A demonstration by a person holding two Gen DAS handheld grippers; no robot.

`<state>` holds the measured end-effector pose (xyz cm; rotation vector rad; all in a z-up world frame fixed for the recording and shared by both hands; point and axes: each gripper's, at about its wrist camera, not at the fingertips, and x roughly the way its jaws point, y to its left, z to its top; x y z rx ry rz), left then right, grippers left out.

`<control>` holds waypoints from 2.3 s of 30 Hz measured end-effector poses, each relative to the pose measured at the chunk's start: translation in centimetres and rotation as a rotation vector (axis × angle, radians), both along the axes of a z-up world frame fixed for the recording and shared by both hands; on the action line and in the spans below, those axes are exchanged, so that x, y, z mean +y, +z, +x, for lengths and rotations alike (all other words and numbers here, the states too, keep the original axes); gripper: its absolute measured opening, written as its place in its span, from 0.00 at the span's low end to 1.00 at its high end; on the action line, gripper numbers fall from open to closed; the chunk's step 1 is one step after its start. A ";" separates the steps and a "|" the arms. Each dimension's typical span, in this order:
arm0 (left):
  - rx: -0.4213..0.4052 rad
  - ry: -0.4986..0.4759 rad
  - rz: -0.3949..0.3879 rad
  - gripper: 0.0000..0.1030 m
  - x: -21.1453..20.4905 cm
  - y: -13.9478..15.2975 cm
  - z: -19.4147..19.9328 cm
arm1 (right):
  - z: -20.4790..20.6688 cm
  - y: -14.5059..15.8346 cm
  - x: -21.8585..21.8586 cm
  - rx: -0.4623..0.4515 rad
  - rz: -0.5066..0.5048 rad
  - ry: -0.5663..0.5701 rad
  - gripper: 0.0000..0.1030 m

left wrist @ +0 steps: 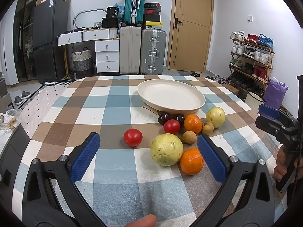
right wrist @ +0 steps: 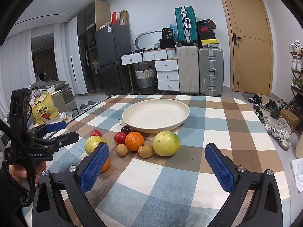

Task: Organize fruits

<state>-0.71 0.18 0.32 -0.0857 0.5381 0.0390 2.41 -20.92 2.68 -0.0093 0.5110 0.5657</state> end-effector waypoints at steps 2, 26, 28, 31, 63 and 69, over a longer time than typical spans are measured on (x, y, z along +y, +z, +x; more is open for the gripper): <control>-0.001 -0.002 -0.001 0.99 0.0 0.0 0.0 | 0.3 -0.5 -0.1 0.004 0.000 0.000 1.00; 0.000 -0.002 -0.001 0.99 0.1 0.0 0.0 | 0.3 -0.5 -0.1 0.009 -0.001 -0.001 1.00; 0.000 -0.002 -0.001 0.99 0.1 0.0 0.0 | 0.3 -0.5 -0.1 0.009 -0.001 -0.001 1.00; 0.000 -0.002 -0.002 0.99 0.1 0.0 -0.1 | 0.3 -0.5 -0.1 0.009 -0.001 -0.001 1.00; 0.038 0.015 -0.038 0.99 0.6 -0.7 1.1 | 3.2 -2.3 0.9 0.177 -0.074 -0.013 1.00; 0.094 -0.013 -0.035 0.99 0.2 -1.3 2.2 | 6.0 -2.7 1.2 0.273 -0.070 0.007 1.00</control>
